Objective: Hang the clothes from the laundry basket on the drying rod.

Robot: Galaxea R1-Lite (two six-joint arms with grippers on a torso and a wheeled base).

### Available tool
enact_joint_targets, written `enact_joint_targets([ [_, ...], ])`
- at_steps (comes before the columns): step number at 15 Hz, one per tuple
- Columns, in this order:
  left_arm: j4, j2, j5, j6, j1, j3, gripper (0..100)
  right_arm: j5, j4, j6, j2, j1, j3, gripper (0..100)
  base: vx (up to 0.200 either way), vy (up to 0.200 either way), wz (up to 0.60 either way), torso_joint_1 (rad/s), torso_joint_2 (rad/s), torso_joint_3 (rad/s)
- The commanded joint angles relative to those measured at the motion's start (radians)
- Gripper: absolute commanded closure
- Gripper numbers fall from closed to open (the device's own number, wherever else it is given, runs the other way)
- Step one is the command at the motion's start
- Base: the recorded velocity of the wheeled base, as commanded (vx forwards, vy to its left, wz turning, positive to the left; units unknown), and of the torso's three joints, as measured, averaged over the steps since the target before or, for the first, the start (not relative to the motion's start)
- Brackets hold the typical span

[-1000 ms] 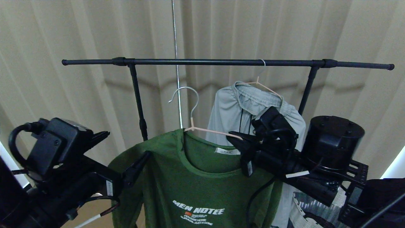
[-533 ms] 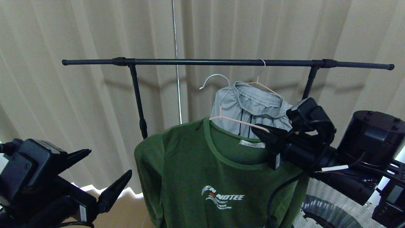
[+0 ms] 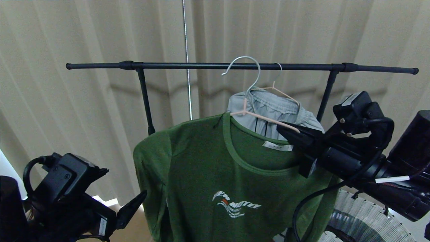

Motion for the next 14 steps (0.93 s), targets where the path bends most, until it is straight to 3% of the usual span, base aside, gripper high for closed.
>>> enact_joint_targets([
  [1,-0.002,0.048,0.001,0.002,0.000,-0.007,0,0.011,0.000,0.000,-0.025,0.002,0.003,100,0.000,0.000,0.00,0.000,0.00,0.000],
  [2,-0.002,0.051,0.001,0.004,0.000,-0.009,100,0.015,0.000,0.000,-0.031,0.002,0.007,100,0.000,0.000,0.00,0.000,0.00,0.000],
  [8,-0.002,0.047,0.007,0.001,0.013,-0.010,100,0.012,-0.001,0.001,-0.033,0.001,0.019,100,0.000,0.000,0.00,0.000,0.00,0.000],
  [14,0.000,-0.045,0.005,0.060,0.214,0.059,100,0.000,-0.001,0.001,-0.034,-0.031,0.029,100,0.000,0.000,0.00,0.000,0.00,0.000],
])
